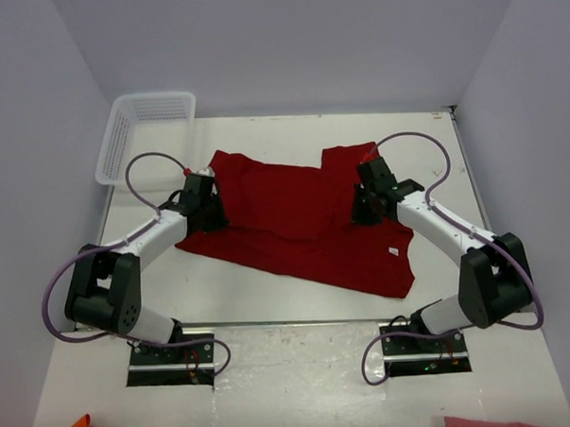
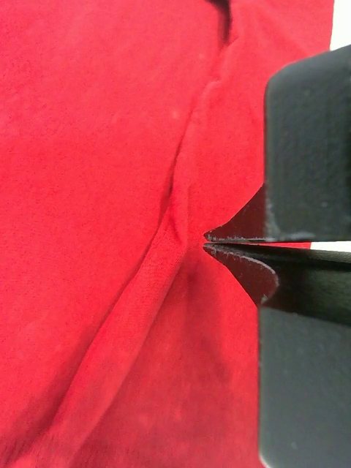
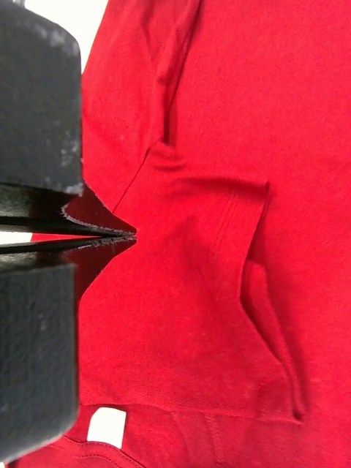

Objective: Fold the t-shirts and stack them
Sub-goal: Fold the flattened tshirt in 1/3 of the way

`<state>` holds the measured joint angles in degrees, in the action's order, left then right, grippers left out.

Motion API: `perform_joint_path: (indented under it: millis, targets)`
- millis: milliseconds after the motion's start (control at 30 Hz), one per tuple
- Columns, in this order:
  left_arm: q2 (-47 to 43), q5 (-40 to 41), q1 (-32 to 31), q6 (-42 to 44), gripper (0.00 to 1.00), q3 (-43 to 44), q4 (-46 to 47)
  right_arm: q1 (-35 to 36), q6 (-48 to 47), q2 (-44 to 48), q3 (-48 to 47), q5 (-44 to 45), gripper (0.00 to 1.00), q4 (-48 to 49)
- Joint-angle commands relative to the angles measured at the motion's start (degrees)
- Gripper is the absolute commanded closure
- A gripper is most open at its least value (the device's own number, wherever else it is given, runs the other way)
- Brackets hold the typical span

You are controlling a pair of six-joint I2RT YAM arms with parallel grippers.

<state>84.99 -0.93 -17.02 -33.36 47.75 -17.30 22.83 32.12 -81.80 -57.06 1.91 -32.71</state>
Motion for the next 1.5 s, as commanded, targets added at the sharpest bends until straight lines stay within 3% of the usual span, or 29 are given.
perform_joint_path:
  millis: [0, 233, 800, 1167, 1467]
  targets:
    - [0.43, 5.84, -0.21, 1.20, 1.00, 2.00, -1.95, 0.20, 1.54, -1.43, -0.96, -0.50, 1.00, -1.31]
    - [6.14, 5.50, -0.21, 1.37, 1.00, 2.26, -0.72, 0.37, 2.16, -2.05, 1.77, -1.21, 1.00, 0.71]
    - [7.82, 11.21, 0.40, 0.06, 1.00, 3.15, -3.00, 2.13, 5.58, -9.95, 1.51, -1.56, 1.00, 2.47]
    - [8.79, 13.14, 0.49, -4.95, 1.00, -0.28, -7.48, 2.31, 9.01, -21.47, -4.99, -2.00, 1.00, -1.21]
    - [7.65, 15.69, 0.58, -6.27, 1.00, -2.66, -9.33, 2.13, 10.07, -27.44, -10.88, 5.55, 1.00, -7.10]
